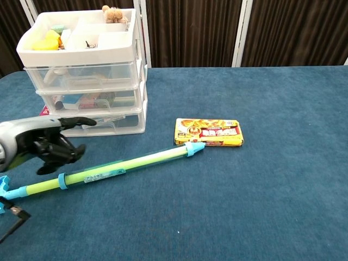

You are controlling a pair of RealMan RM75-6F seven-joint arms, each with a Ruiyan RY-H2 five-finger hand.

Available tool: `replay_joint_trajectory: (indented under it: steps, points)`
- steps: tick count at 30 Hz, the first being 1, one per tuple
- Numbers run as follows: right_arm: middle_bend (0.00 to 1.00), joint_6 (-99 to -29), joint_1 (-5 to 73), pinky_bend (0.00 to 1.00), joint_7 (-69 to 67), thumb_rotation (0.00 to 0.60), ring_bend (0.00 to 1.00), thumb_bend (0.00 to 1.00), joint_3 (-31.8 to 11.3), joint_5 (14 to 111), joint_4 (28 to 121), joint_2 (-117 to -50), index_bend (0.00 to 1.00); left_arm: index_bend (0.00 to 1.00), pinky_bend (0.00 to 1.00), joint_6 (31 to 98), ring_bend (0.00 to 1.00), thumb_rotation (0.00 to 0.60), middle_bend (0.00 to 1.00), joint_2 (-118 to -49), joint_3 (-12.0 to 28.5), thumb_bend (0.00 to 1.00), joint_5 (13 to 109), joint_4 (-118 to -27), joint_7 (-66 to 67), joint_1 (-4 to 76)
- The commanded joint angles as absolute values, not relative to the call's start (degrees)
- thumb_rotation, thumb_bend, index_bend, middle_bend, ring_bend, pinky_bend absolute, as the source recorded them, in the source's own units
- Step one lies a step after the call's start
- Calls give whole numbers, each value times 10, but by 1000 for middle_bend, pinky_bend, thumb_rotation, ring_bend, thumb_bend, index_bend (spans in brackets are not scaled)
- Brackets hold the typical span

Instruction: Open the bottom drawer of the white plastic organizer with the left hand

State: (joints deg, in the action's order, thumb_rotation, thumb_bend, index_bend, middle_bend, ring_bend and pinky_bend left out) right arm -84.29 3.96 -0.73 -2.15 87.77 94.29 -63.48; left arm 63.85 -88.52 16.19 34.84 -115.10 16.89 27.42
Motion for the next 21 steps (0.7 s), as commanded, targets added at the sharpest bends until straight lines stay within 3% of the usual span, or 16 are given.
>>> replay_joint_trajectory:
  steps: [1,21]
  points:
    - [0,-844,40,0,-10,600,0,91,-22,879,943,-634,0,0,869,634,881,600,976,-921,197,632,280,-1129,156,308]
    - [0,-842,41,0,-19,600,0,92,-22,879,945,-632,0,0,870,656,880,600,976,-953,228,631,200,-1063,127,344]
